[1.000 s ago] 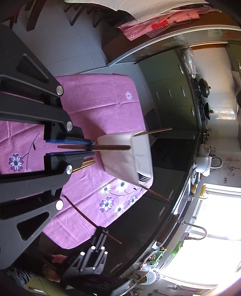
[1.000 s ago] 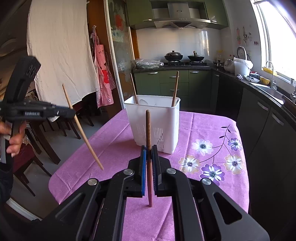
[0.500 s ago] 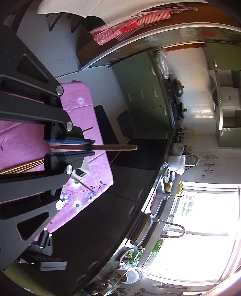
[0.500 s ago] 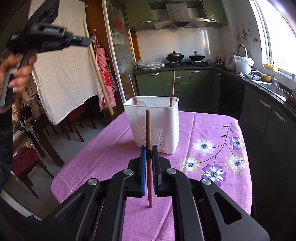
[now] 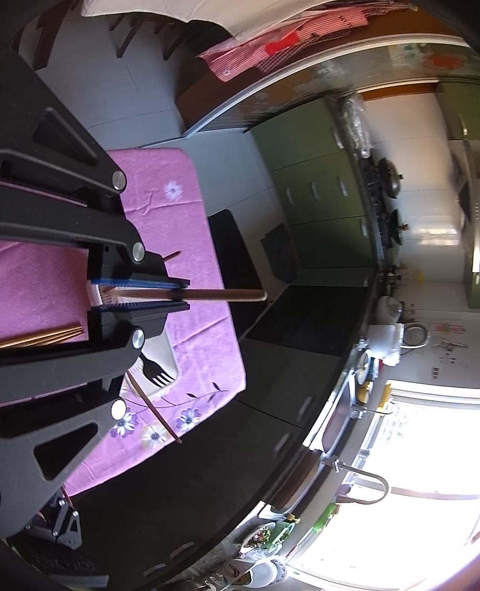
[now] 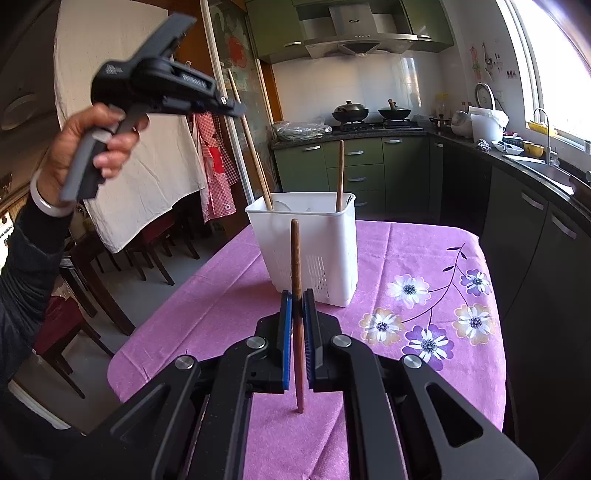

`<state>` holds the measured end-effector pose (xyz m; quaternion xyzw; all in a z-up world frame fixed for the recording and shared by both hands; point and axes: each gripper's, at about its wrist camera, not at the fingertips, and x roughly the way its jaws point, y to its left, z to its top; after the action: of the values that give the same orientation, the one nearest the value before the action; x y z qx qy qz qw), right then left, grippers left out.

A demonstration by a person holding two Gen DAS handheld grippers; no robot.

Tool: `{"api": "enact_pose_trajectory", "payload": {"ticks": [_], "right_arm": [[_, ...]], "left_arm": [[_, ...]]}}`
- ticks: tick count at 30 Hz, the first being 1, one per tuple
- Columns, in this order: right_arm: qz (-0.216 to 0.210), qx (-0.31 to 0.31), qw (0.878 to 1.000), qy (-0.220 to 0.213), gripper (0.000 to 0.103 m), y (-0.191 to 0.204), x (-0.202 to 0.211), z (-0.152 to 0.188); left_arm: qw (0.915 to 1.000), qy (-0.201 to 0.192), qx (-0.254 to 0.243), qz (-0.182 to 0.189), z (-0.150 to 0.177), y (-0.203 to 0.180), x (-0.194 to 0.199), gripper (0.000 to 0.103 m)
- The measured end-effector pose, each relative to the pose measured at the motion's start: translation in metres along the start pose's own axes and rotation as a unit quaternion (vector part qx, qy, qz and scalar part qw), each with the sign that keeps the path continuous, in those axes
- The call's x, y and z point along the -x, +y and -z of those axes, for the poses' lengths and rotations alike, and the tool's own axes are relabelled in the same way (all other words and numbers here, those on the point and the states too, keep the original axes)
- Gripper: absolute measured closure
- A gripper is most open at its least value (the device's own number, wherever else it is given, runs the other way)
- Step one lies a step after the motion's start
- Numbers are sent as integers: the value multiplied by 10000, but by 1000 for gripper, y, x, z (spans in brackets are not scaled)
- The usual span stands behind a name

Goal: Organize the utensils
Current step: 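Drop the chopstick into the holder with the left gripper while the right gripper drops its chopstick in too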

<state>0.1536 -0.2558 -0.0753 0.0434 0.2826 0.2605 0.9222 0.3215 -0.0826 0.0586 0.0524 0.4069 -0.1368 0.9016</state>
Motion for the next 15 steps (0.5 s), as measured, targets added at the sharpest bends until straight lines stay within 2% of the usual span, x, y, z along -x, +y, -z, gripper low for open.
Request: {"api": "enact_pose_trajectory", "payload": {"ticks": [1, 2, 4, 6, 9, 12, 15], "right_arm": [[-15, -11, 10000, -25, 96, 0, 1, -2], [-26, -9, 10000, -57, 96, 0, 3, -4], [-56, 18, 9999, -102, 96, 1, 6, -11], [-125, 64, 9998, -169, 96, 4, 9, -22], [-168, 177, 9991, -335, 96, 12, 13, -42], [-210, 282, 9968, -715, 96, 20, 22, -74], [-190, 333, 9911, -1278, 96, 27, 35, -109]], "left_arm": [[10000, 52, -1, 8, 5, 1, -6, 96], [9999, 102, -14, 2, 9, 2, -12, 92], [9999, 113, 5, 41, 14, 5, -15, 80], [9999, 16, 60, 97, 22, 8, -9, 61], [9997, -220, 8, 86, 32, 10, 11, 53], [9989, -472, -31, 31, 45, 11, 35, 40], [9977, -670, -38, 37, 67, 14, 58, 29]]}}
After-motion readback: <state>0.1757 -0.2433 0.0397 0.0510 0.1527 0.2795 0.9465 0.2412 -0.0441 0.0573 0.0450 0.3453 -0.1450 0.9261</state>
